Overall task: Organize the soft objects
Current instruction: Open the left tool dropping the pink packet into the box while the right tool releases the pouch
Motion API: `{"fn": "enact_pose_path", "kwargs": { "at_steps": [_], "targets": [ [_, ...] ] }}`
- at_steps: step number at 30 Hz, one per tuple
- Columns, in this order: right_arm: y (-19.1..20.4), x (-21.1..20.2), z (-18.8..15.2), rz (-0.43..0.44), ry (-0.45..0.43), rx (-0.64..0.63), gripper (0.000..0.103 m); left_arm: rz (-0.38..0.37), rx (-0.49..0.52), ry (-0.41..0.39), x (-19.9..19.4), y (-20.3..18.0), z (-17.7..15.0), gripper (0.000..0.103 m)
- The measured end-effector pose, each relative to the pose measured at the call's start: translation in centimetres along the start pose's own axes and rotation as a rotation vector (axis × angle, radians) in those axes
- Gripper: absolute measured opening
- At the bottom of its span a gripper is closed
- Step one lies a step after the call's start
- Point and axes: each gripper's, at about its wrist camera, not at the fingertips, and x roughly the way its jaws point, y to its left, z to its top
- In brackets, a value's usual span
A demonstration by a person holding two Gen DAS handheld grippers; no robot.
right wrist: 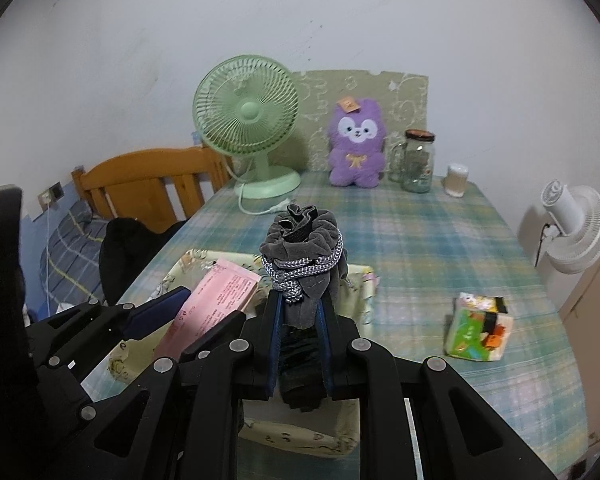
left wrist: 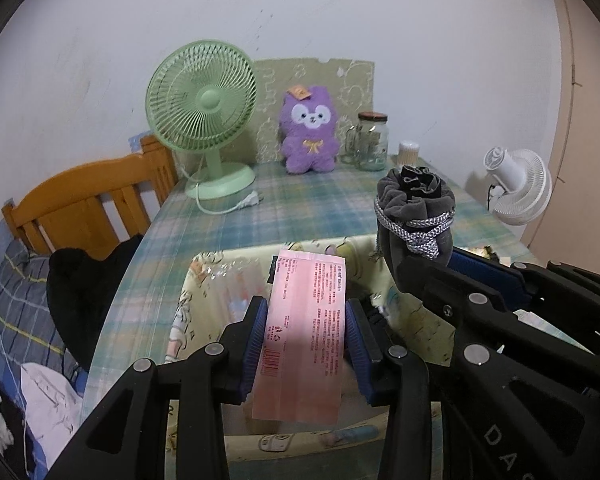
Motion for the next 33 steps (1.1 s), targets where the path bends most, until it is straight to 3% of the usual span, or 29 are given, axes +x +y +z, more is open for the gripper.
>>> {"fn": "enact_pose_path", "kwargs": {
  "at_steps": [5,8,13,24,27,32,33],
  "targets": [
    [0.6,1.2,-0.2,0.031,0.023,-0.005,0.020,0.014,0.010,0.011,0.6,0.8,-0.3,0.045],
    [1.1,2.0,-0.2,0.057,0.038,-0.005,0.020,0.022,0.012,0.020,0.9,1.2,-0.3,0.064],
    [1.5,2.9,-0.2,0.085,0.055,-0.010,0.019,0.019,-0.002,0.040,1.5,1.8,-0.5,0.083],
    [1.5,4.4,-0.2,0.148,0.097,0.003,0.021,0.017,0.017,0.089,2.5,1.8,-0.3,0.093],
    [1.5,4.5,-0.2,0.123,0.104,-0.008,0.031,0.016,0.017,0.098,2.7,1.7,-0.4,0.093],
    [1.0,4.2,-0.2,0.097,0.094,0.000,0.062,0.001,0.014,0.092,2.3,1.5,-0.3,0.096],
    [0.8,4.0,-0.2,0.094,0.087,0.005,0.065,-0.002,0.013,0.086,2.1,1.4,-0.3,0.096]
  ]
}}
